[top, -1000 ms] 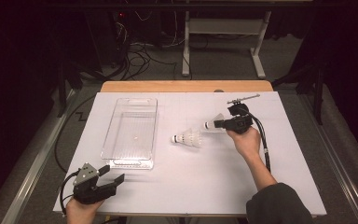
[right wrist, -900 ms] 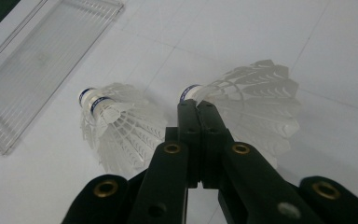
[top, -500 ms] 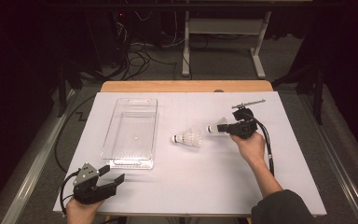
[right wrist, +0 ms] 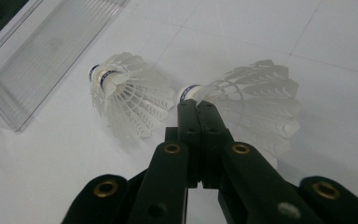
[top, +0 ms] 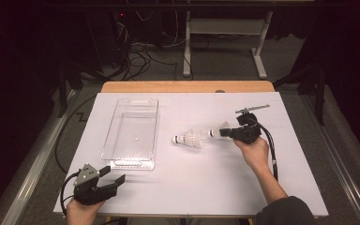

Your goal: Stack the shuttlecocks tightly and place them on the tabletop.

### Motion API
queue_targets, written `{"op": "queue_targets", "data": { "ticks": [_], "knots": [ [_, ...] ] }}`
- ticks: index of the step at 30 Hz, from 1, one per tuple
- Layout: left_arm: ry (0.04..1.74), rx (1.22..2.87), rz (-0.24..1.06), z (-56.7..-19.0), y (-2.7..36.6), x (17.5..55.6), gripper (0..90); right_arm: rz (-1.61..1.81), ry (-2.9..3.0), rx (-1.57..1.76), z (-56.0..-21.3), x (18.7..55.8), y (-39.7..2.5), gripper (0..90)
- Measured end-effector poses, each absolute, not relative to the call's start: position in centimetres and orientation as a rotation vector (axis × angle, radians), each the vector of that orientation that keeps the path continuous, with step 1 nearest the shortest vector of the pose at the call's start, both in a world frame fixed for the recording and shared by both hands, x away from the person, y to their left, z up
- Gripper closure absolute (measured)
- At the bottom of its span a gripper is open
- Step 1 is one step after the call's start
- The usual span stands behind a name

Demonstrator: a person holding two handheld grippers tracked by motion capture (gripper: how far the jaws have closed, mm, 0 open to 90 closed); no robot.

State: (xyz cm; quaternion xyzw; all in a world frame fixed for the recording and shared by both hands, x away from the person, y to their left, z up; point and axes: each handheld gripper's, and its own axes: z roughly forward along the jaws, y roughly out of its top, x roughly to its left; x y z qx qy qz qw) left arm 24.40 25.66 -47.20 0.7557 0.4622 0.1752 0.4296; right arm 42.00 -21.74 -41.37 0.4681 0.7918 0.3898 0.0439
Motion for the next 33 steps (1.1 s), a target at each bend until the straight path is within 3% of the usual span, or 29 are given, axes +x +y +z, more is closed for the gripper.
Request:
{"op": "queue_targets", "data": {
  "ticks": [33],
  "knots": [
    [1.152,1.888,0.438,-47.2,25.6,24.3,32.1,1.264,2.445,1.395,-42.7,38.8,-22.5,90.0]
  ]
}}
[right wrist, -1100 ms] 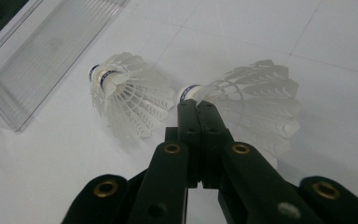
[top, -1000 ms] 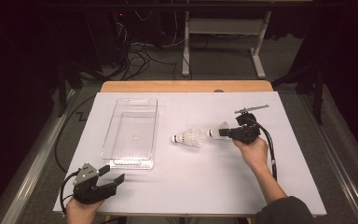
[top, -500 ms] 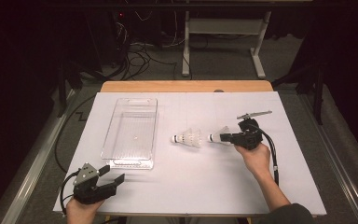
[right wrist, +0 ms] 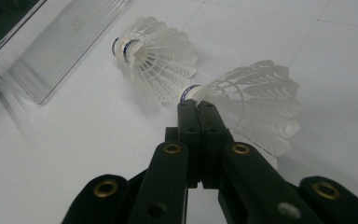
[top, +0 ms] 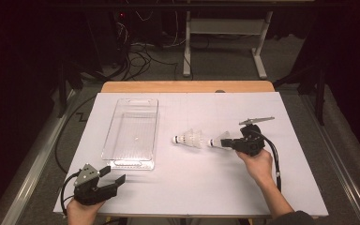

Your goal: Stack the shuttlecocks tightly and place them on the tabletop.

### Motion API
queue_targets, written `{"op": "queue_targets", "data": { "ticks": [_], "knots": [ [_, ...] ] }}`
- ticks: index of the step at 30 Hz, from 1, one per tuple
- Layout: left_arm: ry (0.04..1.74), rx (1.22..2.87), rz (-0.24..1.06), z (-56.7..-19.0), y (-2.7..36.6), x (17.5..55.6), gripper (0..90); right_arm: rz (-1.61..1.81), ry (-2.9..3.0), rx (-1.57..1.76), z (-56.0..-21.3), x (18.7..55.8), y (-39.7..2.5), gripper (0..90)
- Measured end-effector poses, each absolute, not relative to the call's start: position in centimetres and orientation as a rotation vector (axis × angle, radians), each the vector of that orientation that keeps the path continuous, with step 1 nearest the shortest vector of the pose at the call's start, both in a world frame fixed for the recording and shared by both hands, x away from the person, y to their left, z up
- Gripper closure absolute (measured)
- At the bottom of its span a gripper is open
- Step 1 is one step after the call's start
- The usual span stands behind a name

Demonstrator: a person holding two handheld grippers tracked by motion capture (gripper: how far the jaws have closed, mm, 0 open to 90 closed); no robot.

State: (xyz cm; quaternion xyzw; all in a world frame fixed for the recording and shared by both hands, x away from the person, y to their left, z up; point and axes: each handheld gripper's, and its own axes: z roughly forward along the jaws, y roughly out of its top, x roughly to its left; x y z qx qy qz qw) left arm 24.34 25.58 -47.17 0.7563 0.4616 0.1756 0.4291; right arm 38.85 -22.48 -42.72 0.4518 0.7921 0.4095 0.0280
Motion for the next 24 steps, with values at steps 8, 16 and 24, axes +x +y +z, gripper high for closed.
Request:
{"op": "queue_targets", "data": {
  "ticks": [8,16,24],
  "knots": [
    [1.152,1.888,0.438,-47.17,25.57,24.34,32.1,1.276,2.452,1.385,-42.73,38.5,-22.17,90.0],
    [1.151,1.888,0.438,-47.16,25.57,24.35,32.1,1.269,2.465,1.378,-42.85,38.37,-21.74,90.0],
    [1.151,1.889,0.437,-47.17,25.55,24.36,32.1,1.278,2.463,1.373,-42.77,38.36,-21.6,90.0]
  ]
}}
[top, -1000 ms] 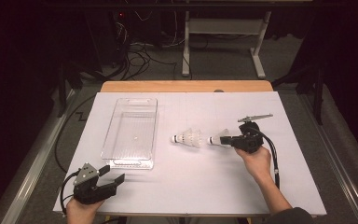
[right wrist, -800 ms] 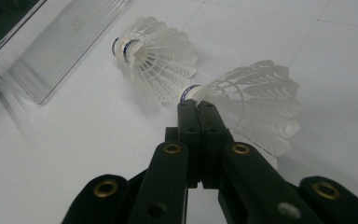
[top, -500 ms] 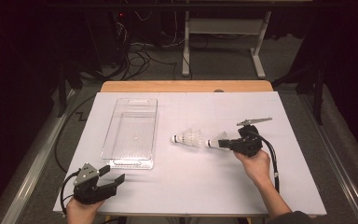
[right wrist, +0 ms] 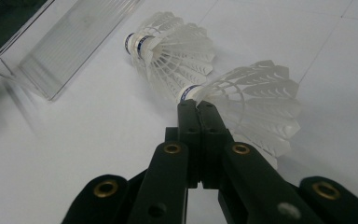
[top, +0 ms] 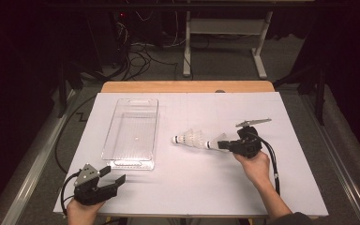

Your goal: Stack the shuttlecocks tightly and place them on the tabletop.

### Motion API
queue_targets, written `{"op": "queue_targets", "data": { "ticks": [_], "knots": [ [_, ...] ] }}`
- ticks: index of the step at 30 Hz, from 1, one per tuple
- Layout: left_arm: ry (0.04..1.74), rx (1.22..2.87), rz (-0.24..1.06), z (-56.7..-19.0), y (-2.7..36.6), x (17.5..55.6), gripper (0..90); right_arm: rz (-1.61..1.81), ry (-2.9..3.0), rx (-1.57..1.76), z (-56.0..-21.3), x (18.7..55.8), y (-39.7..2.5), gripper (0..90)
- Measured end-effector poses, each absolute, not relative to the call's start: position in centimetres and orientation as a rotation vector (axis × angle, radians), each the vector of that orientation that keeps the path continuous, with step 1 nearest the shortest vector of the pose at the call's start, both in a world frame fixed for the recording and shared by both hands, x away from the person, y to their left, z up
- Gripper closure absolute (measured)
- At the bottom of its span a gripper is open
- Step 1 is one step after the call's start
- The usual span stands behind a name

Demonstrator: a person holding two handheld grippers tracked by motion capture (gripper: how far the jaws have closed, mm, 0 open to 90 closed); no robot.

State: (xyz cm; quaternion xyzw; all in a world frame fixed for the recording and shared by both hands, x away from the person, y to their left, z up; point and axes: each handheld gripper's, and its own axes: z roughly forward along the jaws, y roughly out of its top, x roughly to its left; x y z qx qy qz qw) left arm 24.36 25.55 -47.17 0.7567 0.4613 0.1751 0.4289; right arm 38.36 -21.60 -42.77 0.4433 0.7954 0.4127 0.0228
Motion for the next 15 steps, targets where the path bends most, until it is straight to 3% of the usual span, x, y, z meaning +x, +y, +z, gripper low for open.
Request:
{"op": "queue_targets", "data": {
  "ticks": [15],
  "knots": [
    [1.15,1.89,0.439,-47.18,25.54,24.36,32.1,1.287,2.459,1.371,-42.55,38.6,-21.19,90.0]
  ]
}}
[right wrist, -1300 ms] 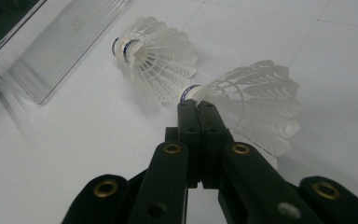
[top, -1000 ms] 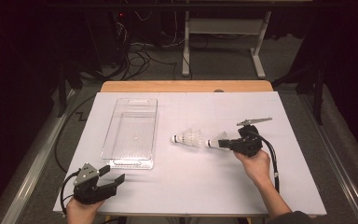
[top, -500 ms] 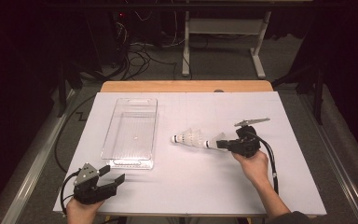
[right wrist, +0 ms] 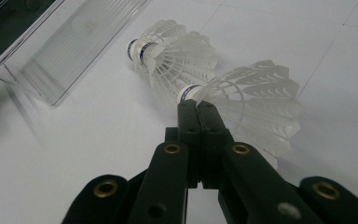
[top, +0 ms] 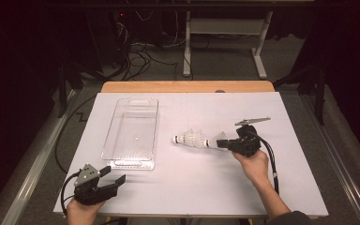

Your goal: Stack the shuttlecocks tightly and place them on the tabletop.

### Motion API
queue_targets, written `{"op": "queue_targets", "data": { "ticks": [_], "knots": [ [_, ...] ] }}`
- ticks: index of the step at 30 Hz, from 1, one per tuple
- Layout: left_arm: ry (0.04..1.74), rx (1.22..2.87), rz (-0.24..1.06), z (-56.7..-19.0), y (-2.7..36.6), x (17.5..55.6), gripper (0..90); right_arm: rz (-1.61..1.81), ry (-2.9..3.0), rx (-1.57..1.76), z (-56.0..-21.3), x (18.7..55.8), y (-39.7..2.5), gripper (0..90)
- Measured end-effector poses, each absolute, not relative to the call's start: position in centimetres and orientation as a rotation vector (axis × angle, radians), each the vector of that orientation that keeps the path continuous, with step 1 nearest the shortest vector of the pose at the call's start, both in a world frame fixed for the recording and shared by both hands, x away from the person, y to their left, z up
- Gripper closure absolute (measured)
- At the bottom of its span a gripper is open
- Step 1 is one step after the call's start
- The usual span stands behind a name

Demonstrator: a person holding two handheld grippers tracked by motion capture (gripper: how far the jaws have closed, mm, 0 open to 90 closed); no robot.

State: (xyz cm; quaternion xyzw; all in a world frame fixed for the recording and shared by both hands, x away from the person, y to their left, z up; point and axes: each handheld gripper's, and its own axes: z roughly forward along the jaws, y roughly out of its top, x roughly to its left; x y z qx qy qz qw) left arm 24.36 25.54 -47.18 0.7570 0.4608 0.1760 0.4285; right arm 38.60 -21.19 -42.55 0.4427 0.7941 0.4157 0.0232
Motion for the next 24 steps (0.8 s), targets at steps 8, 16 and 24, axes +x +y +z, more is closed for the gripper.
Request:
{"op": "queue_targets", "data": {
  "ticks": [8,16,24],
  "knots": [
    [1.15,1.891,0.439,-47.2,25.5,24.4,32.1,1.286,2.462,1.365,-42.4,38.8,-20.8,90.0],
    [1.15,1.89,0.439,-47.2,25.5,24.4,32.2,1.295,2.462,1.36,-42.4,39.0,-20.4,90.0],
    [1.15,1.889,0.437,-47.2,25.6,24.4,32.1,1.313,2.456,1.366,-42.5,39.3,-20.1,90.0]
  ]
}}
